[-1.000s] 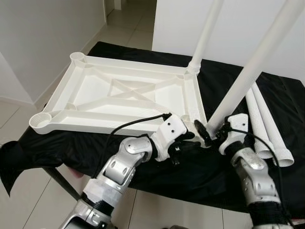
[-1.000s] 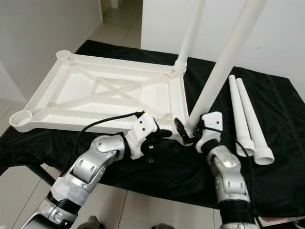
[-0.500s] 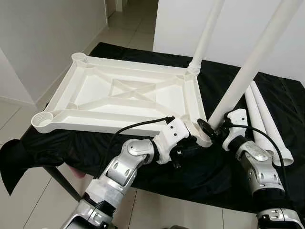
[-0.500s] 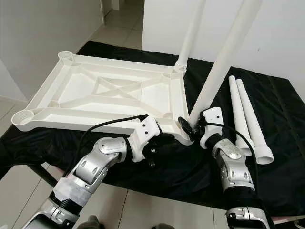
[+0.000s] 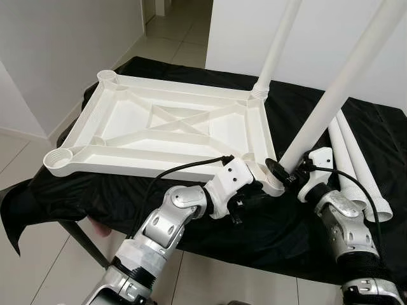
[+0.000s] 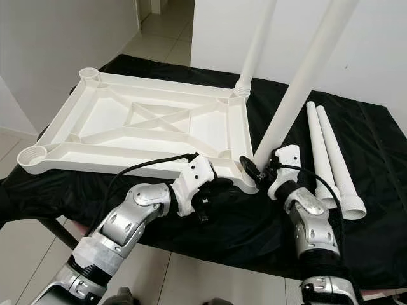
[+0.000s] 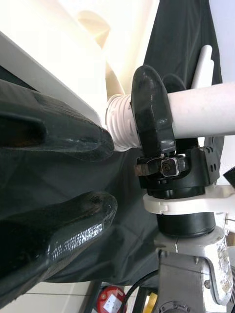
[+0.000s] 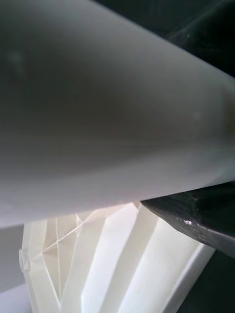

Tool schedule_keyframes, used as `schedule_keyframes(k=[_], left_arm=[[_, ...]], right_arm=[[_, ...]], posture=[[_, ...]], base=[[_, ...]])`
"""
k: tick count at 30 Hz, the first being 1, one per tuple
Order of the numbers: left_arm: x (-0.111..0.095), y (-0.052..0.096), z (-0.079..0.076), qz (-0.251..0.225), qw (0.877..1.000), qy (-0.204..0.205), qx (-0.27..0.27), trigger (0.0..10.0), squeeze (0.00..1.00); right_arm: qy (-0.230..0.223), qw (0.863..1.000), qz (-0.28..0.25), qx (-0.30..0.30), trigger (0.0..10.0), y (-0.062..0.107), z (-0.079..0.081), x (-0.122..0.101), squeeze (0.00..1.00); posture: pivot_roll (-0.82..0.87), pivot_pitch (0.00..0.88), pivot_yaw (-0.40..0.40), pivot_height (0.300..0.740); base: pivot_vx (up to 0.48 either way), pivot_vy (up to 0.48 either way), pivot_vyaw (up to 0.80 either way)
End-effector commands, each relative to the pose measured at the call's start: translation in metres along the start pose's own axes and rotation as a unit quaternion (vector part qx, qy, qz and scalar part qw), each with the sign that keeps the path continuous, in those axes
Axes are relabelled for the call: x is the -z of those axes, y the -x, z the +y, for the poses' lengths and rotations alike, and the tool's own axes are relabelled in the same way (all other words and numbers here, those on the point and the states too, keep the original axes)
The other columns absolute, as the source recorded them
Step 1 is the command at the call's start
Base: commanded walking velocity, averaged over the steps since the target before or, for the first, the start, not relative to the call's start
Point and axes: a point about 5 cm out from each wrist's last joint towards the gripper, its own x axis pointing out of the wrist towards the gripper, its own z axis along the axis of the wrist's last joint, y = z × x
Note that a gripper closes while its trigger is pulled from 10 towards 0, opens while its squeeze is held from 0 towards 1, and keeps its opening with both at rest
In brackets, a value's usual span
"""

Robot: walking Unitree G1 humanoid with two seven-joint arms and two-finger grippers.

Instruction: Building children table

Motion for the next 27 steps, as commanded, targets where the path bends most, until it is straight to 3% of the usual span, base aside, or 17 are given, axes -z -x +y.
schedule_keyframes(k=[1, 4, 7, 12, 14, 16, 19, 21, 22, 27], left_arm=[[-0.001, -0.001, 0.004, 0.003, 1.0, -0.008, -0.03, 10.0, 0.0], [-0.001, -0.001, 0.004, 0.003, 1.0, -0.007, -0.03, 10.0, 0.0], [-0.001, -0.001, 0.004, 0.002, 0.999, -0.006, -0.032, 10.0, 0.0], [-0.001, 0.0, 0.004, 0.001, 0.999, -0.005, -0.033, 10.0, 0.0], [-0.001, 0.0, 0.003, 0.001, 0.999, -0.005, -0.033, 10.0, 0.0], [-0.001, 0.0, 0.003, 0.001, 0.999, -0.004, -0.033, 10.0, 0.0], [-0.001, 0.0, 0.003, 0.0, 0.999, -0.004, -0.033, 10.0, 0.0], [-0.001, 0.0, 0.003, 0.0, 0.999, -0.003, -0.033, 10.0, 0.0], [-0.001, 0.001, 0.003, 0.0, 0.999, -0.003, -0.033, 10.0, 0.0], [0.001, 0.001, 0.0, 0.0, 1.0, -0.007, -0.027, 10.0, 0.0]], right_arm=[[-0.018, 0.999, 0.034, 0.03, 10.0, 0.005, -0.002, 0.014, 0.0], [-0.021, 0.996, 0.044, 0.073, 10.0, 0.003, -0.002, 0.016, 0.0], [-0.046, 0.983, 0.056, 0.172, 10.0, 0.0, 0.003, 0.018, 0.0], [-0.049, 0.971, 0.055, 0.227, 10.0, -0.003, 0.012, 0.015, 0.0], [-0.039, 0.956, 0.058, 0.285, 10.0, -0.005, 0.022, 0.014, 0.0], [-0.059, 0.937, 0.052, 0.341, 10.0, -0.007, 0.036, 0.016, 0.0], [-0.081, 0.927, 0.048, 0.362, 10.0, -0.01, 0.049, 0.016, 0.0], [-0.084, 0.927, 0.047, 0.363, 10.0, -0.011, 0.054, 0.016, 0.0], [-0.082, 0.934, 0.044, 0.346, 10.0, -0.015, 0.06, 0.015, 0.0], [-0.097, 0.933, 0.029, 0.344, 10.0, -0.016, 0.057, 0.006, 0.0]], posture=[[0.04, 0.0, -0.054, 0.74], [0.04, 0.0, -0.057, 0.74], [0.04, 0.0, -0.06, 0.74], [0.04, 0.0, -0.061, 0.74], [0.04, 0.0, -0.062, 0.74], [0.04, 0.0, -0.067, 0.74], [0.04, 0.0, -0.066, 0.74], [0.04, 0.0, -0.066, 0.74], [0.04, 0.002, -0.069, 0.74], [0.04, 0.003, -0.072, 0.74]], base=[[0.0, 0.0, 0.0], [0.0, 0.0, 0.0], [0.0, 0.0, 0.0], [0.0, 0.0, 0.0], [0.0, 0.0, 0.0], [0.0, 0.0, 0.0], [0.0, 0.0, 0.0], [0.0, 0.0, 0.0], [0.0, 0.0, 0.0], [0.0, 0.0, 0.0]])
